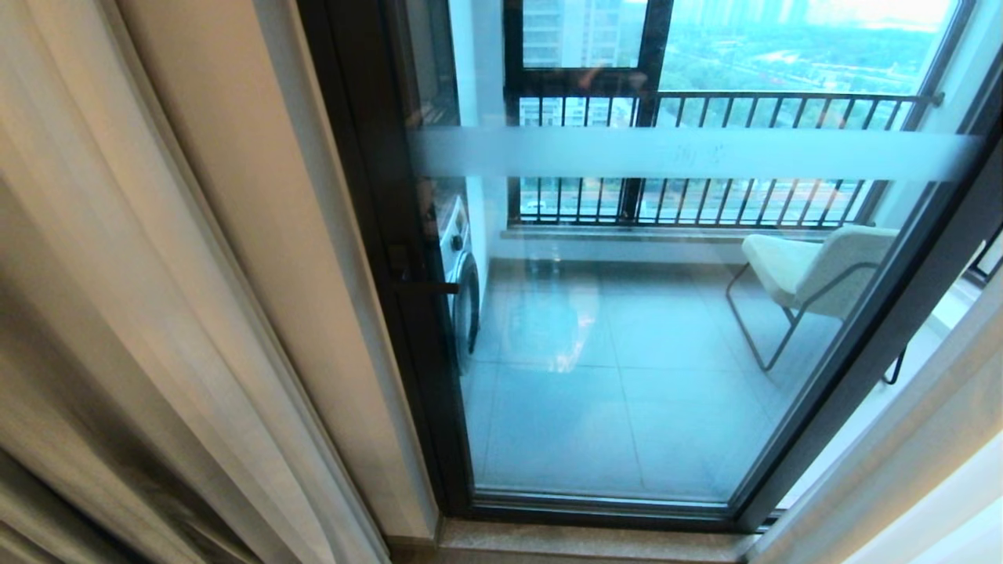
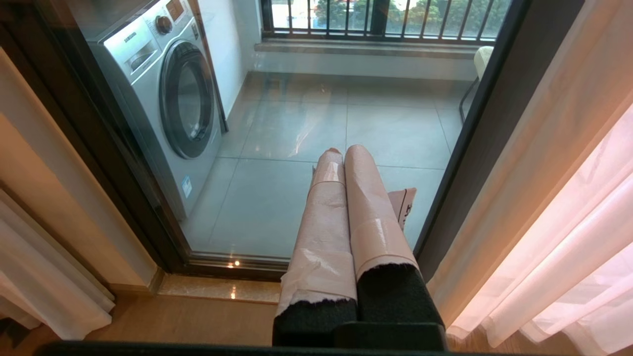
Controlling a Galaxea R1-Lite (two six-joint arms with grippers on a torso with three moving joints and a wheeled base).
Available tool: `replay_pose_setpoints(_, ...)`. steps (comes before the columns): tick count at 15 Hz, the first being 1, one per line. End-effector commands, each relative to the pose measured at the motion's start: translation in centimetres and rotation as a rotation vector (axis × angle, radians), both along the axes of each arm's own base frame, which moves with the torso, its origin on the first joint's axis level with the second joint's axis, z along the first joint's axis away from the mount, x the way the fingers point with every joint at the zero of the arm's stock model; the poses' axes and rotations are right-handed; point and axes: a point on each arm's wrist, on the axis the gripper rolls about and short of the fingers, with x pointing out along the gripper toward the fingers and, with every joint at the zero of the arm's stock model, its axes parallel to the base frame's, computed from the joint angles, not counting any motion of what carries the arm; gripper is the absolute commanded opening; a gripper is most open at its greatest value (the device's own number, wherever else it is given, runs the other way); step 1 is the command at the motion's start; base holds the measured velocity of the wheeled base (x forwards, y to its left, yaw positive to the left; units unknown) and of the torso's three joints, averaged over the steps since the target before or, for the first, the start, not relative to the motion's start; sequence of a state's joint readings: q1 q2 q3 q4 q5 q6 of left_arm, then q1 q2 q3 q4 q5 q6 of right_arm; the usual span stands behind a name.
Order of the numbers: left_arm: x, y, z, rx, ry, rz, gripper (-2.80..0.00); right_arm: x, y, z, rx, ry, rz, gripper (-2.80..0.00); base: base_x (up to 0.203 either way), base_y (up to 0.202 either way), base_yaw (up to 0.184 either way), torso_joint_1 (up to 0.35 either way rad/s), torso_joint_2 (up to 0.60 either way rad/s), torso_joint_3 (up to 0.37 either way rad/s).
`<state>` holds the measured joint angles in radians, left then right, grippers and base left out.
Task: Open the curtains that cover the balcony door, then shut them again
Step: Pull the inner curtains open on both sides
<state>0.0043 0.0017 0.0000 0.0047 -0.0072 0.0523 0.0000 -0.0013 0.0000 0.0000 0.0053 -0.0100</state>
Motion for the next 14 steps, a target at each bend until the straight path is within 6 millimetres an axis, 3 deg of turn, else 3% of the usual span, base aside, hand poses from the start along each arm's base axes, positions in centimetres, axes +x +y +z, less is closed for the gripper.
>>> replay_pose_setpoints(1,0.0,0.0,0.0,0.0,0.0,0.0,-2.8,0.01,0.0,0.0,-0.001,0.001,0.001,-2.8,0.0,0.0,0.0,0.0,0.0,0.0)
replay_pose_setpoints(4,0.0,0.0,0.0,-0.002,0.0,0.001,-2.8,0.01,0.0,0.0,-0.001,0.001,0.001,-2.8,0.001,-0.051,-0.006,0.004,0.0,0.001)
replay_pose_setpoints(14,0.0,0.0,0.0,0.001,0.0,0.0,-2.8,0.01,0.0,0.0,-0.001,0.001,0.001,-2.8,0.0,-0.181,-0.001,0.002,0.0,0.002)
